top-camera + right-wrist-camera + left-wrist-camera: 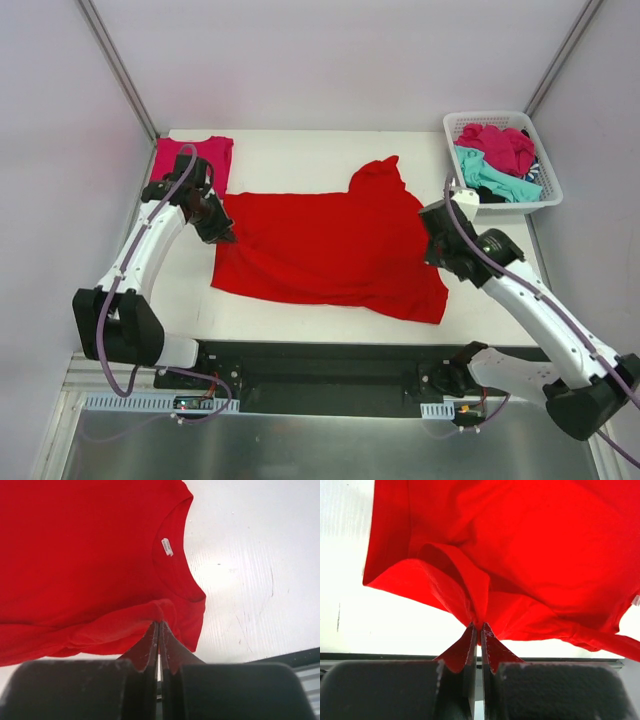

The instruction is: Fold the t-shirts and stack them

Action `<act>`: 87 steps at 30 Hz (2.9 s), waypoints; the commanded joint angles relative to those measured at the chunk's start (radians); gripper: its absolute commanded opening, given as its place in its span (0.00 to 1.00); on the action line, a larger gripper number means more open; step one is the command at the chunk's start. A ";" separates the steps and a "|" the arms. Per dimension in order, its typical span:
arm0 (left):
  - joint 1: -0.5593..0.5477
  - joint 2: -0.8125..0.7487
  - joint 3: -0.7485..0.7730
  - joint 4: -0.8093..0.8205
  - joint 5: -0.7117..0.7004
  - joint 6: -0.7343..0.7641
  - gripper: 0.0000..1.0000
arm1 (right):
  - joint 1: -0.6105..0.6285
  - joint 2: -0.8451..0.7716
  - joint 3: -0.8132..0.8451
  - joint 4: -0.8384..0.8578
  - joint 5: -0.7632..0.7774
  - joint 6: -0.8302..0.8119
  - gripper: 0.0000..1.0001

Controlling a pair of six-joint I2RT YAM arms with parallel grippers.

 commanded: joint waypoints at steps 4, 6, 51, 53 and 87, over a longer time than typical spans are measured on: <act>0.016 0.091 0.101 0.031 -0.032 -0.012 0.00 | -0.136 0.127 0.000 0.186 -0.148 -0.155 0.01; 0.023 0.108 0.116 0.033 -0.037 -0.009 0.00 | -0.173 0.144 0.001 0.207 -0.174 -0.175 0.01; 0.142 0.571 0.296 0.102 0.011 0.030 0.40 | -0.395 0.683 0.337 0.252 -0.380 -0.302 0.08; 0.142 0.550 0.311 0.080 -0.014 0.033 0.47 | -0.385 0.653 0.353 0.238 -0.366 -0.313 0.11; 0.001 -0.001 -0.246 0.163 -0.025 0.005 0.57 | -0.047 0.216 -0.130 0.262 -0.334 -0.173 0.33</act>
